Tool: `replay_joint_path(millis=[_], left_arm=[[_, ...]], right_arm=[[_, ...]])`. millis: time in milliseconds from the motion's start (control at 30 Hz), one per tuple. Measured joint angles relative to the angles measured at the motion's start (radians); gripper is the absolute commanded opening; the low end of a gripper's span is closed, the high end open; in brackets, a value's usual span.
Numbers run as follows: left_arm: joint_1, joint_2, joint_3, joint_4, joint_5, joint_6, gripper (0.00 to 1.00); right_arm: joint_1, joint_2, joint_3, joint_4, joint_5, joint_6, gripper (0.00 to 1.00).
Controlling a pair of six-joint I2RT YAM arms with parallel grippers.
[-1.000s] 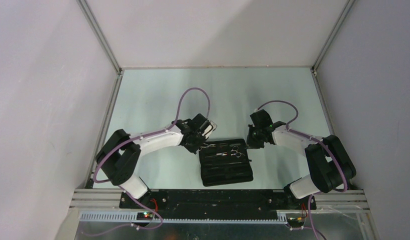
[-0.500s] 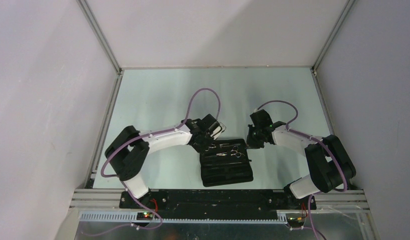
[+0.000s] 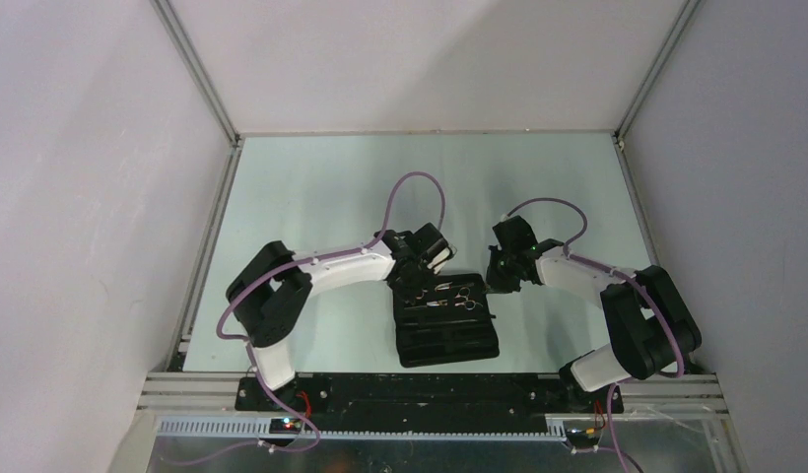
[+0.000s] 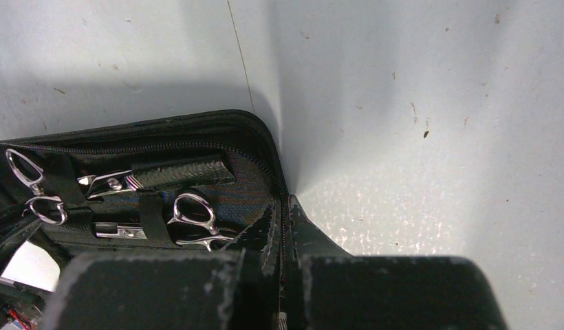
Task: Sort the hair-cutting tools
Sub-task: Place the scissors at the center of the board.
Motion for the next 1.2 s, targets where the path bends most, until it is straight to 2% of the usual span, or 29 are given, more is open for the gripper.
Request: replay_joint_path(millis=[200,433,467,667,867,1000,1200], left_arm=[[-0.039,0.019,0.023,-0.042,-0.003,-0.022,0.17],[-0.079,0.018,0.023,-0.025,-0.063,-0.073,0.44],[-0.079,0.016,0.023,-0.024,-0.070,-0.076,0.50],[-0.056,-0.080,-0.007,0.002,-0.080,-0.118,0.68],[0.042,-0.217,-0.069,0.046,-0.037,-0.152,0.68],[0.095,-0.211,-0.079,0.061,-0.026,-0.153,0.64],[0.109,-0.137,-0.076,0.063,0.000,-0.121,0.56]], right_arm=[[0.000,0.000,0.000,0.001,0.000,0.000,0.00],[0.007,0.000,0.000,0.017,-0.016,0.001,0.00],[0.007,0.000,0.000,0.017,-0.016,0.001,0.00],[0.007,0.000,0.000,0.017,-0.016,0.001,0.00],[0.007,0.000,0.000,0.018,-0.017,0.001,0.00],[0.006,0.000,0.000,0.018,-0.019,0.001,0.00],[0.006,0.000,0.000,0.019,-0.022,0.001,0.00]])
